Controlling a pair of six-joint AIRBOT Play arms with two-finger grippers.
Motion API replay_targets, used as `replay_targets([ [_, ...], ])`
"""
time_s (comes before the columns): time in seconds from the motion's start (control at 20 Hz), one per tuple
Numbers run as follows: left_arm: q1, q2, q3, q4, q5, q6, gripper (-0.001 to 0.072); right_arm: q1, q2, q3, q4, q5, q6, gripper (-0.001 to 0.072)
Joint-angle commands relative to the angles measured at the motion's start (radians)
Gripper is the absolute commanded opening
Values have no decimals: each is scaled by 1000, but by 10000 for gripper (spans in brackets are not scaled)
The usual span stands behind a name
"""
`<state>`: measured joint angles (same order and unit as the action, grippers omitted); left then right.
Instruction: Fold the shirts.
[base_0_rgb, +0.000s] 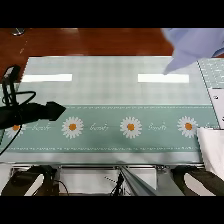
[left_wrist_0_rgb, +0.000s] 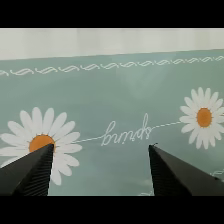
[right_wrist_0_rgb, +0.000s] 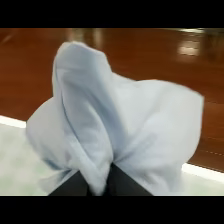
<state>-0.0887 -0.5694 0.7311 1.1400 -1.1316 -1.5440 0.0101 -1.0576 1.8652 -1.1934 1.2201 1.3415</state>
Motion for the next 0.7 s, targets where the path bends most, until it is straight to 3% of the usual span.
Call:
replay_targets([
  [0.0,1,67,-68,-33,16,2,701,218,42,-83,17,151,-26,26],
  [0.1,1,56,-72,-34,26,2,701,336,42,-266,17,102,1,26],
  [0.3,1,32,-72,-34,29,2,701,518,-12,-674,53,-179,101,26],
  [0.6,1,-28,-93,-34,22,2,701,627,-295,-737,159,-324,186,66],
  [0.65,1,-45,-97,-34,7,2,701,618,-318,-737,187,-333,192,228],
])
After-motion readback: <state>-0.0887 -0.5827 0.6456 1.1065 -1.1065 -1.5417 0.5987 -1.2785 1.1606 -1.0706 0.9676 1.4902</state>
